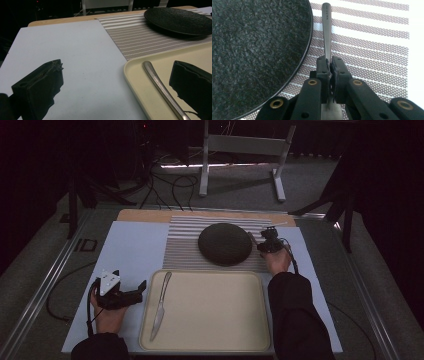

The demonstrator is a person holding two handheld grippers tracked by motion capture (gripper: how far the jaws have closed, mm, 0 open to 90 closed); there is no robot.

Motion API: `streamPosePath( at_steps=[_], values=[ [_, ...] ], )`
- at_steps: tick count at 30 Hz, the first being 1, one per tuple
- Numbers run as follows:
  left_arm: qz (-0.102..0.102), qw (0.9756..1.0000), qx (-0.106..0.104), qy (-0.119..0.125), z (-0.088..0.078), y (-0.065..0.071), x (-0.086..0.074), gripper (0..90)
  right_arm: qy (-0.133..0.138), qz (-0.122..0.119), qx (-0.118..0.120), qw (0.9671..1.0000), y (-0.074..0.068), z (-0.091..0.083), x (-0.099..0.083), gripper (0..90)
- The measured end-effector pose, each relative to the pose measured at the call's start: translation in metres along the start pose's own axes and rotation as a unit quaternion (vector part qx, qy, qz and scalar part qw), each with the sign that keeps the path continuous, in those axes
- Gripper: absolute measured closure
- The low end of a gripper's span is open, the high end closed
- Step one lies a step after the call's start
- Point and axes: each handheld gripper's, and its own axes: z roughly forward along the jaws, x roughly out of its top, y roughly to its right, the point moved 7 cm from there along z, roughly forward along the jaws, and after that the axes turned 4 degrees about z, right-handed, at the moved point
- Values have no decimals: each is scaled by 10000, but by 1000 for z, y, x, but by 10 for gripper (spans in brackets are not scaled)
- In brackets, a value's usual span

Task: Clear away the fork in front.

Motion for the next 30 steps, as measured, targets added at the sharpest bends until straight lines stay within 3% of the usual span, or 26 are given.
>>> streamPosePath(
  at_steps=[10,30],
  values=[
    [-71,10000,-16,27,0,1,3,0,134,-33,37,9999,2,-6,0,861],
    [48,9999,-100,-25,9,8,27,0,389,-93,86,9992,10,-20,1,861]
  ],
)
